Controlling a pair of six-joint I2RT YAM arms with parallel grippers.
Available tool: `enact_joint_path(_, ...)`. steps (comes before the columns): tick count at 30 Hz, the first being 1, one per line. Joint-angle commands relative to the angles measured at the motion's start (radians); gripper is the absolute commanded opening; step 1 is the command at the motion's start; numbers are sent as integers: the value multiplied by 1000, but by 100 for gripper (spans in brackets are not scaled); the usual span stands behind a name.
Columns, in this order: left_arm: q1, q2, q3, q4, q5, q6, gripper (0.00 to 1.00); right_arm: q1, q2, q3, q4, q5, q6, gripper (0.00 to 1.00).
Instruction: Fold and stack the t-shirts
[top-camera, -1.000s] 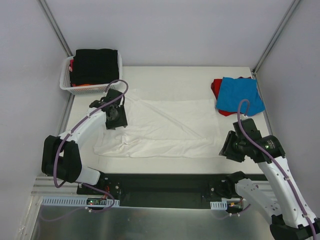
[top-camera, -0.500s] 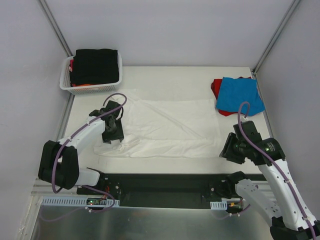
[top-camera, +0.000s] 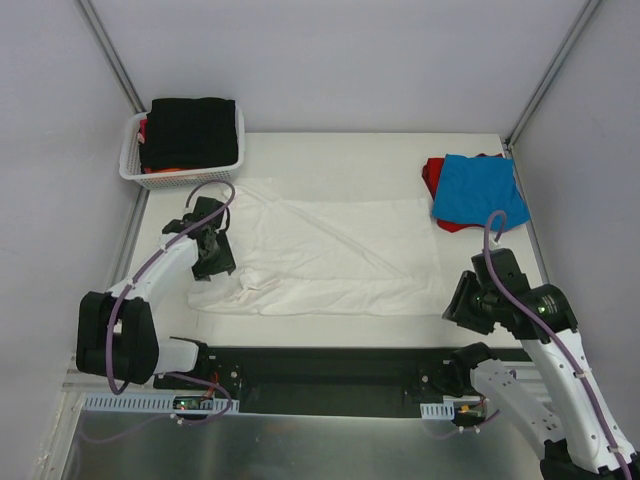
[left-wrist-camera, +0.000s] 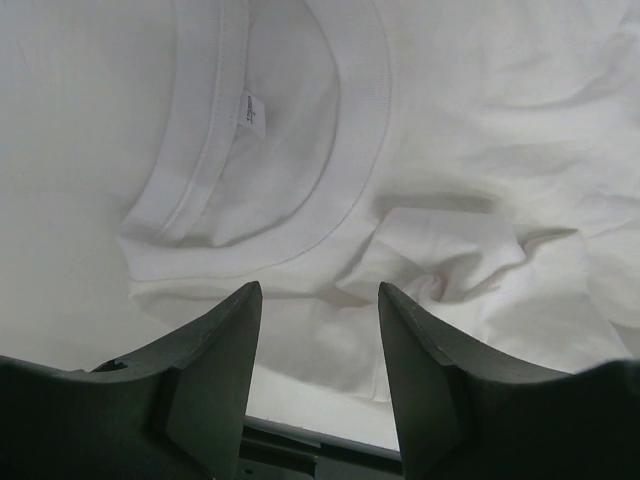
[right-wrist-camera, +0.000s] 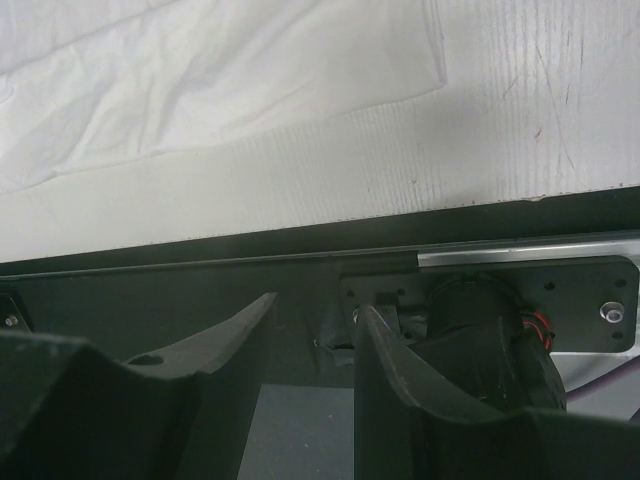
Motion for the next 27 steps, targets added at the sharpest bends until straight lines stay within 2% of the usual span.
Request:
enact_joint_path(1,3,-59,-13,-2,4,-5,51,5,-11,17,-49,17,28,41)
enact_joint_path(21,1,160,8,104,188,52,49,6,-20,60,-83,44,47,41)
enact_joint_path(25,3,176,16,122,210,64,45,6,-22,68,-92,50,51,41)
enact_joint_path(27,3,177,21,125,214,70,40,5,-24,71,-92,49,54,41)
